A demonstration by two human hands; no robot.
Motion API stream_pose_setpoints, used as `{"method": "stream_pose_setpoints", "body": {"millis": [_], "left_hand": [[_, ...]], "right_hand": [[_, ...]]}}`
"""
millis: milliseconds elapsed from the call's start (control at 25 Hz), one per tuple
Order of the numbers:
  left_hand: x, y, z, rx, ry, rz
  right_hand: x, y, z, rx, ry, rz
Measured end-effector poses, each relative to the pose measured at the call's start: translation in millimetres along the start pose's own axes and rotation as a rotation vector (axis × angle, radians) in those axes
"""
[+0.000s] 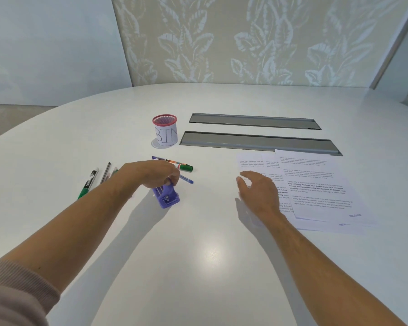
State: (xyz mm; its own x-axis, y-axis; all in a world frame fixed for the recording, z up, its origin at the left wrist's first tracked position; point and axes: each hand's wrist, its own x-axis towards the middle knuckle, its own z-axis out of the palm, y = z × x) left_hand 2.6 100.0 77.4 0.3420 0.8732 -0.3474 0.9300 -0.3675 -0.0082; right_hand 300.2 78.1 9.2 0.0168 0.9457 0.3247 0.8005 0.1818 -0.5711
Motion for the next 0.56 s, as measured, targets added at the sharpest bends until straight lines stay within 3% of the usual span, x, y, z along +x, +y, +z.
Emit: {"method": "stream_pose_setpoints", "body": {"millis": [320, 560], "left_hand": [[-11, 9, 10, -0.25, -0.026, -0.039], [-18, 40, 22, -0.845, 0.027, -0.136]], "right_hand": [[-3, 58, -41, -0.086, 0.0, 0.08], [-6, 101, -64, -0.146, -0.025, 0.106]]}}
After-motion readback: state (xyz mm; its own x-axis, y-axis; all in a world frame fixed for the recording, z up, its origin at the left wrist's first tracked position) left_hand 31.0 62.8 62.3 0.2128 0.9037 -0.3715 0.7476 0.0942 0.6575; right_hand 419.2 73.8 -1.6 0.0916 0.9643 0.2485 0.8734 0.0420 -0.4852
